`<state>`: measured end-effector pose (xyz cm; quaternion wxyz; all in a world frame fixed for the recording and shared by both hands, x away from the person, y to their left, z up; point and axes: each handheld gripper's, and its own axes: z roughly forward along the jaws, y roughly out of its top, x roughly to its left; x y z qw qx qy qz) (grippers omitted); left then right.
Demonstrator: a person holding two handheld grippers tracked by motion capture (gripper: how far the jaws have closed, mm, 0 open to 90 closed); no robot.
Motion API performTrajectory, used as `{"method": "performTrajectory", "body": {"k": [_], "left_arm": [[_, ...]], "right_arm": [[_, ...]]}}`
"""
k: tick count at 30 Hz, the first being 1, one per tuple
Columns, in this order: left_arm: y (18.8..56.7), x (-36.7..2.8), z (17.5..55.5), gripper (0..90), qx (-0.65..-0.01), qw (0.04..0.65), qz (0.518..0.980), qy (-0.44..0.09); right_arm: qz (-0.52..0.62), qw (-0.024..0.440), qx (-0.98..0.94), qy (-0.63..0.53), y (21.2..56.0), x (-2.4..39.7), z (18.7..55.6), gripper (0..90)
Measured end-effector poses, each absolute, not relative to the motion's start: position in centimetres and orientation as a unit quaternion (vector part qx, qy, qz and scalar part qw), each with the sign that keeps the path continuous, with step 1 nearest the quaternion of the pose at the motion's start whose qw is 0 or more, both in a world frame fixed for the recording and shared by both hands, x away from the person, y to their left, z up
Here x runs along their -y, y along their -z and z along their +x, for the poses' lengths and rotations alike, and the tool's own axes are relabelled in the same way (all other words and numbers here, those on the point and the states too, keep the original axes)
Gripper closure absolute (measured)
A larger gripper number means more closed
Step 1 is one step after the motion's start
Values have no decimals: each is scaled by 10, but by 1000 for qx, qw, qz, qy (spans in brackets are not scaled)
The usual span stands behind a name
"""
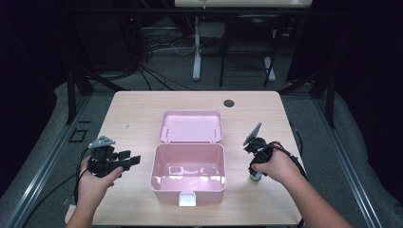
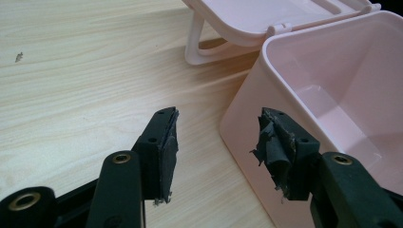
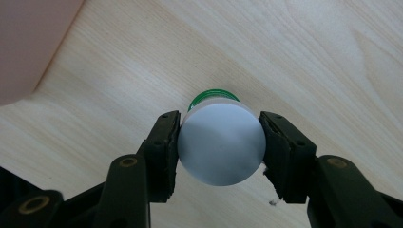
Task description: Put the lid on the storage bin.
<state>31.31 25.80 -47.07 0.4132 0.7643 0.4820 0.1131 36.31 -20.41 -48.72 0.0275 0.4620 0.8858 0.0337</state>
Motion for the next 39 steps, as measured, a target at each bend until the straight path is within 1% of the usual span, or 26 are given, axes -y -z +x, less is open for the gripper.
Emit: {"method": "performTrajectory", "body": {"k": [11, 14, 39], "left_arm": [[470, -258, 313, 479, -482, 414, 764, -114], [470, -259, 313, 479, -482, 414, 764, -114], [470, -258, 313, 477, -481, 415, 763, -115]], "right_arm": [[433, 32, -900, -33, 458, 187, 357, 501], [428, 27, -903, -28, 450, 181, 356, 500], [391, 20, -919, -43, 400, 151, 344, 501]]}}
